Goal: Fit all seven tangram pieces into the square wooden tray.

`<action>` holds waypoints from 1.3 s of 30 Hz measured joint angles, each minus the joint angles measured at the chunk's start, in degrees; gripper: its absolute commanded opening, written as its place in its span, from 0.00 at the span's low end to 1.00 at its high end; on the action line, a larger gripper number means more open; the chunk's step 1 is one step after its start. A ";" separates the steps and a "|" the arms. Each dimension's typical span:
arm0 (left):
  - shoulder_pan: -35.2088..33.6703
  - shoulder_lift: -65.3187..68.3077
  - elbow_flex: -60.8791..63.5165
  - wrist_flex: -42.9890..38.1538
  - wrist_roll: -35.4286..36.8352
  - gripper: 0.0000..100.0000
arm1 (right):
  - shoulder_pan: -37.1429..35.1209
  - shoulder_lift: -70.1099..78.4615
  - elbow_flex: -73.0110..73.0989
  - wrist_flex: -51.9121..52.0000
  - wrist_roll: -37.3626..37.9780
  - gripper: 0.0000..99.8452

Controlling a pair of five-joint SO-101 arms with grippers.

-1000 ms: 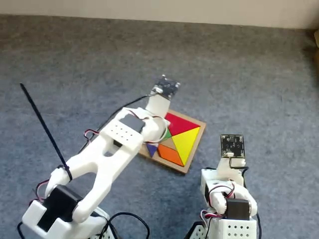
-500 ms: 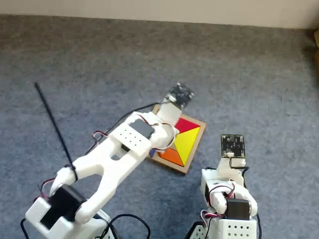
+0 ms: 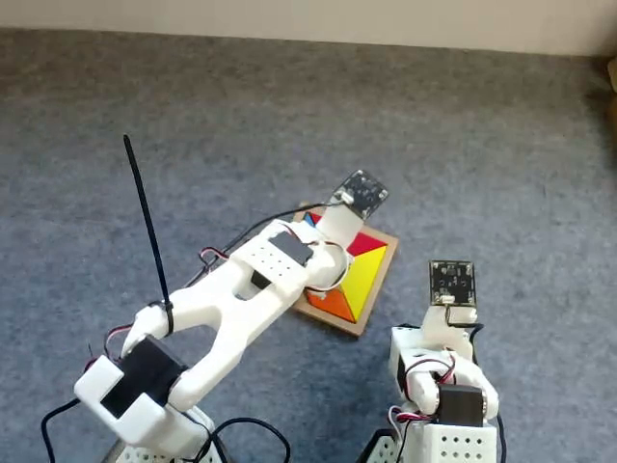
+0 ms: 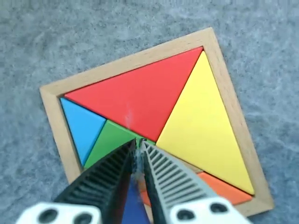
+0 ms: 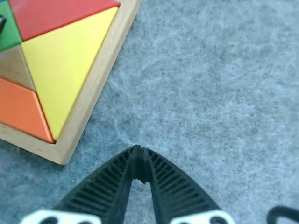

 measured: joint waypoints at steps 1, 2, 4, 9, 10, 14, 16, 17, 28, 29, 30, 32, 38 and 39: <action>0.09 0.18 -0.09 0.00 0.00 0.03 | 0.00 0.00 0.00 0.00 0.00 0.01; 0.09 0.53 -0.18 0.00 0.00 0.03 | 0.00 0.00 0.00 0.00 0.00 0.01; -0.79 0.53 -0.26 0.00 0.00 0.03 | 0.00 0.00 0.00 0.00 0.00 0.01; -4.04 0.53 -0.44 0.00 0.00 0.03 | 0.00 0.00 0.00 0.00 0.00 0.01; -4.22 0.53 -0.53 0.00 0.00 0.03 | 0.00 0.00 0.00 0.00 0.00 0.01; -4.13 0.53 -0.53 0.00 0.00 0.03 | 0.00 0.00 0.00 0.00 0.00 0.01; -4.31 0.53 -0.53 0.00 0.00 0.03 | 0.00 0.00 0.00 0.00 0.00 0.01; -4.31 0.53 -0.53 0.00 0.00 0.03 | 0.00 0.00 0.00 0.00 0.00 0.01; -4.13 -5.54 -0.53 4.84 0.00 0.03 | 0.00 0.00 0.00 0.00 0.00 0.01; -4.13 -6.24 -0.53 5.54 0.00 0.03 | 0.00 0.00 0.00 0.00 0.00 0.01; -4.13 -6.59 -0.53 5.98 0.00 0.03 | 0.00 0.00 0.00 0.00 0.00 0.01; -4.13 -6.77 -0.53 6.42 0.00 0.03 | 0.00 0.00 0.00 0.00 0.00 0.01; -4.13 -5.36 -0.53 8.09 0.00 0.03 | 0.00 0.00 0.00 0.00 0.00 0.01; -4.13 -4.75 -0.53 8.18 0.00 0.03 | 0.00 0.00 0.00 0.00 0.00 0.01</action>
